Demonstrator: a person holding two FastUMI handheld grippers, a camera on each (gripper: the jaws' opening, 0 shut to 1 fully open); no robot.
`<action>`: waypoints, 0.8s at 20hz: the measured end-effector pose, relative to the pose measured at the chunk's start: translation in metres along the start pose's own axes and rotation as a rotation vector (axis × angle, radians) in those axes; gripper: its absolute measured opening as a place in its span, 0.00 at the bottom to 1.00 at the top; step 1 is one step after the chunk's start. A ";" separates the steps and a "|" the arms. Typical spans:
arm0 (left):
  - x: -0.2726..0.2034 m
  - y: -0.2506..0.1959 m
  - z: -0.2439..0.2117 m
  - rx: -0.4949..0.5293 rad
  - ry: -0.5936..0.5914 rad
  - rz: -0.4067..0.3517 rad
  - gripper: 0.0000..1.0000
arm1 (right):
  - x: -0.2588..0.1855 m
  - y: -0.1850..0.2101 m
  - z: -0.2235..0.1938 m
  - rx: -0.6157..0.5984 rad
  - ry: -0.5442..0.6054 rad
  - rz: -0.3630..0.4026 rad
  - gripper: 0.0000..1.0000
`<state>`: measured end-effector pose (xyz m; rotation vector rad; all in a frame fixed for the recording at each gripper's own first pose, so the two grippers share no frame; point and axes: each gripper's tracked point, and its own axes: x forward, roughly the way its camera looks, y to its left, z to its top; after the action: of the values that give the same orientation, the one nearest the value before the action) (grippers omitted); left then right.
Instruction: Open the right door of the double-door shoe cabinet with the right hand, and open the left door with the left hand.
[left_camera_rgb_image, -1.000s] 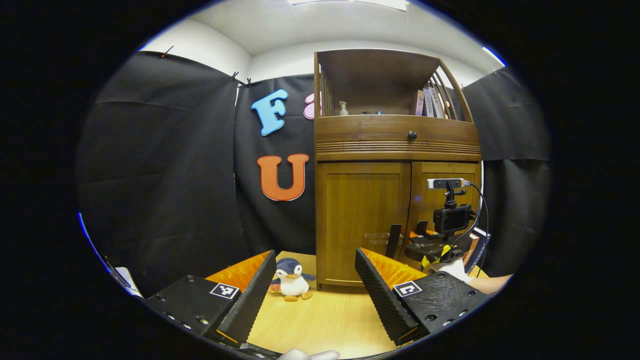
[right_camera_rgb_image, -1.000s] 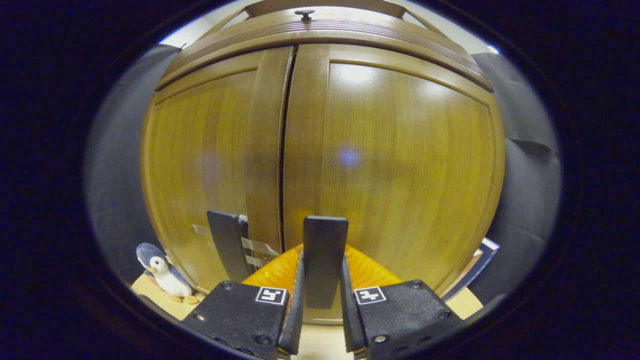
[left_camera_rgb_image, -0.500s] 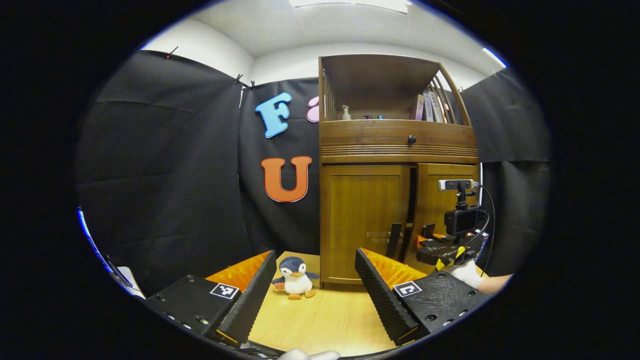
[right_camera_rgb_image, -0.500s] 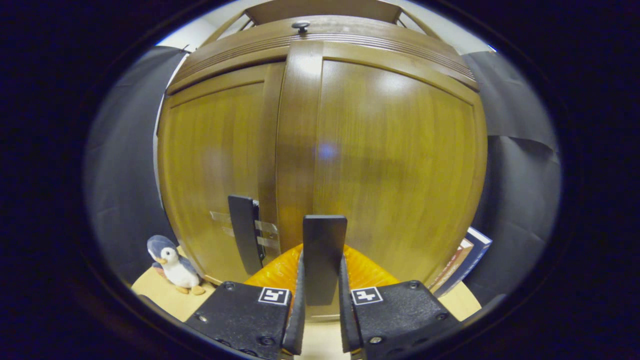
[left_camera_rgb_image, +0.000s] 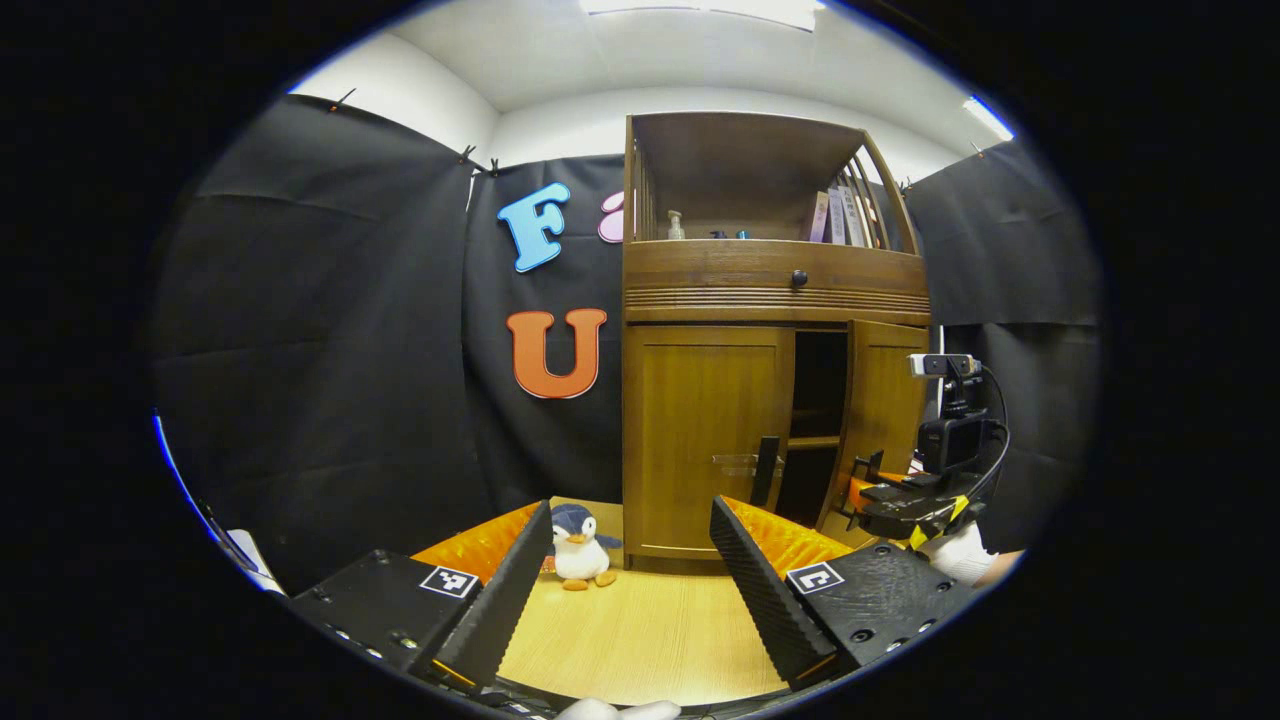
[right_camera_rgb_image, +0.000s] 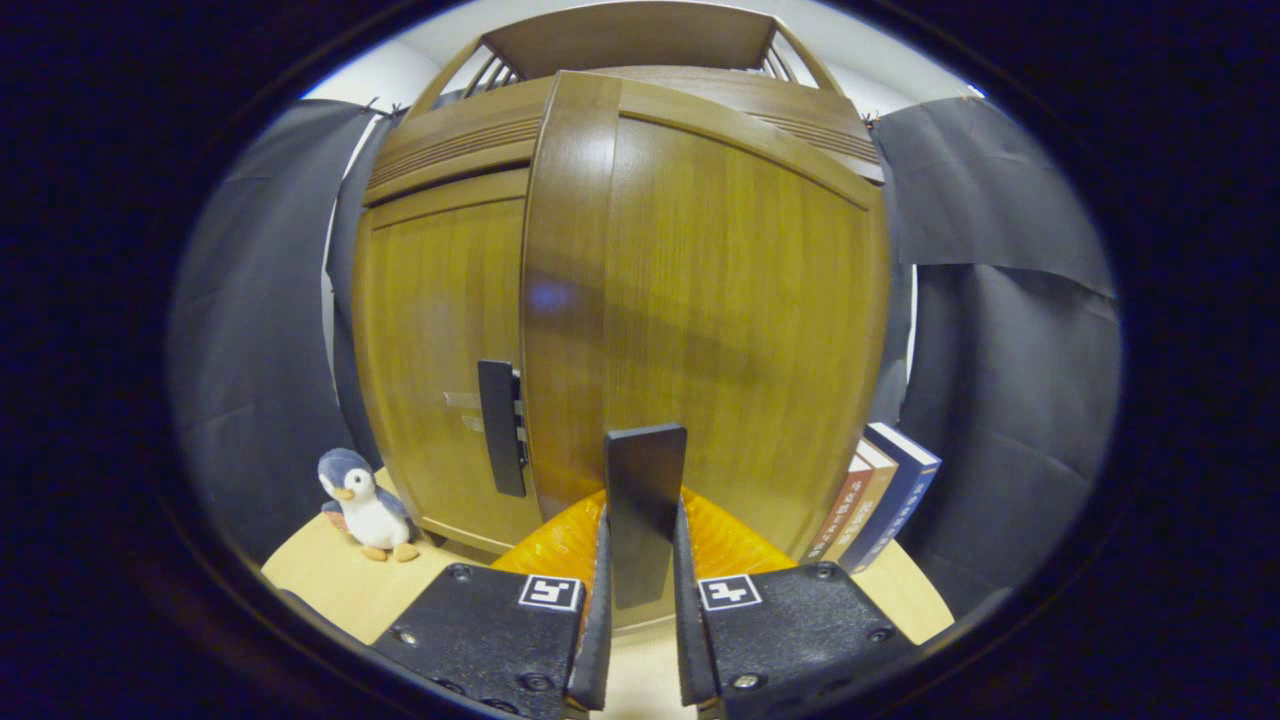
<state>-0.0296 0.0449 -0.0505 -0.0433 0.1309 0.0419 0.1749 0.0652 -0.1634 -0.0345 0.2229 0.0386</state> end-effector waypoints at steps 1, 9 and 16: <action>0.000 -0.001 0.000 0.002 0.000 -0.008 0.96 | -0.006 -0.004 -0.001 0.002 0.001 -0.002 0.30; -0.011 -0.023 -0.010 0.009 0.008 -0.075 1.00 | -0.045 -0.040 -0.011 0.027 0.018 -0.043 0.27; -0.012 -0.048 -0.010 0.013 0.003 -0.116 0.96 | -0.072 -0.080 -0.019 0.040 0.026 -0.082 0.21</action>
<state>-0.0407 -0.0041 -0.0572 -0.0381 0.1310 -0.0743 0.1041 -0.0184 -0.1635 -0.0046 0.2480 -0.0477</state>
